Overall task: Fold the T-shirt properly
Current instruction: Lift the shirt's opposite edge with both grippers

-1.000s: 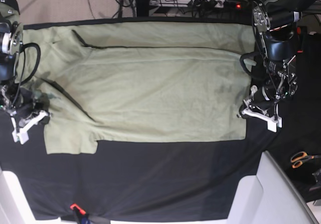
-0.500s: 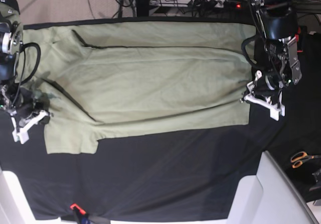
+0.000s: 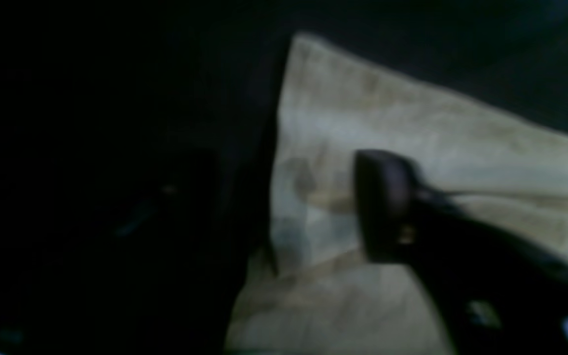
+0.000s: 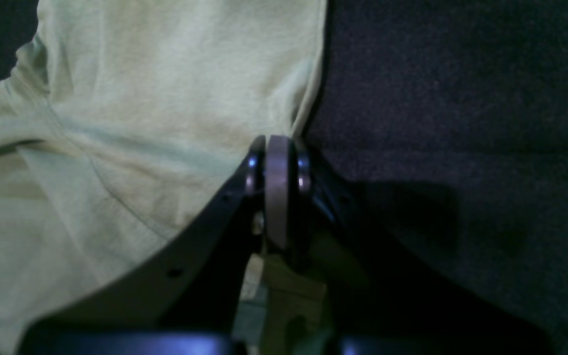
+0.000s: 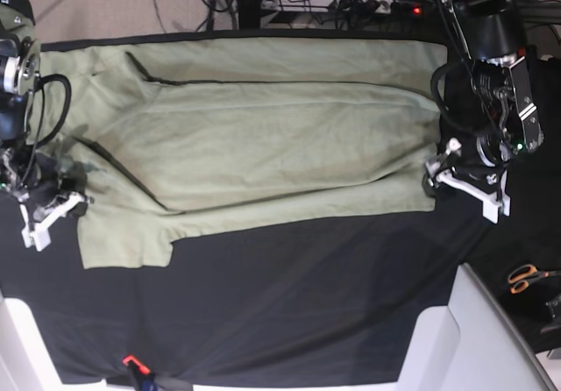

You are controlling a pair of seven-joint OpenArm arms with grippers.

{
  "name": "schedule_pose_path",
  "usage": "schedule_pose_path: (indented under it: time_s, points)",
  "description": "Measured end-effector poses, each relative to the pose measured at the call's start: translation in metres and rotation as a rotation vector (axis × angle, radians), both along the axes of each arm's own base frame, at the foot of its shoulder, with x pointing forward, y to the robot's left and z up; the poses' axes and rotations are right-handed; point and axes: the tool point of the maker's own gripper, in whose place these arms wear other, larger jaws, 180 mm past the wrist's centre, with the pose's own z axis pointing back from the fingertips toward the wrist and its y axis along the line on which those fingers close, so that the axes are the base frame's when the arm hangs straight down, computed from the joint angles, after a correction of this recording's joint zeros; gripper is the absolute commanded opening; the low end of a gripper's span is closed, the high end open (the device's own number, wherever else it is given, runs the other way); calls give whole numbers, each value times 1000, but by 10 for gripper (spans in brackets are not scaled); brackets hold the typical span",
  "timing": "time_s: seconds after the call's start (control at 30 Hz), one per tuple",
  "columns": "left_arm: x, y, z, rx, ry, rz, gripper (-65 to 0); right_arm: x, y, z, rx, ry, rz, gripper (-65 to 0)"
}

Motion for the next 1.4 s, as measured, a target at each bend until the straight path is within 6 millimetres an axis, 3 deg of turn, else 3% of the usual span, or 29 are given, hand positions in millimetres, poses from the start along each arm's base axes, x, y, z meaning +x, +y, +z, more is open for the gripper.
schedule_pose_path:
  time_s: [0.2,0.37,0.6,0.8,0.9,1.03,1.1,1.33,1.4]
  points:
    - [18,23,3,-31,-8,88,-94,0,0,0,0,-1,0,-642]
    - [41,15,-5,-103,2,91,-95,0,0,0,1,-2,0,-642]
    - [49,-10,-27,-113,27,14,-95,0,1,0,1,-3,0,-642]
    - [54,-7,-31,-125,-15,50,-99,0,0,0,0,-2,0,-642]
    - [54,-7,-32,-125,-14,52,-188,0,-1,0,-2,-2,-1,-642]
    - [49,-6,-36,-122,4,54,-434,0,-2,1,-2,-3,-2,-642]
    - [46,-6,-38,-128,17,55,-518,0,-2,0,-3,-2,-1,-642]
    - [41,-6,-42,-123,29,52,-650,0,-2,0,-2,-2,-2,-642]
    - [41,-4,-42,-118,32,49,-650,0,-1,0,-2,-2,-2,-642]
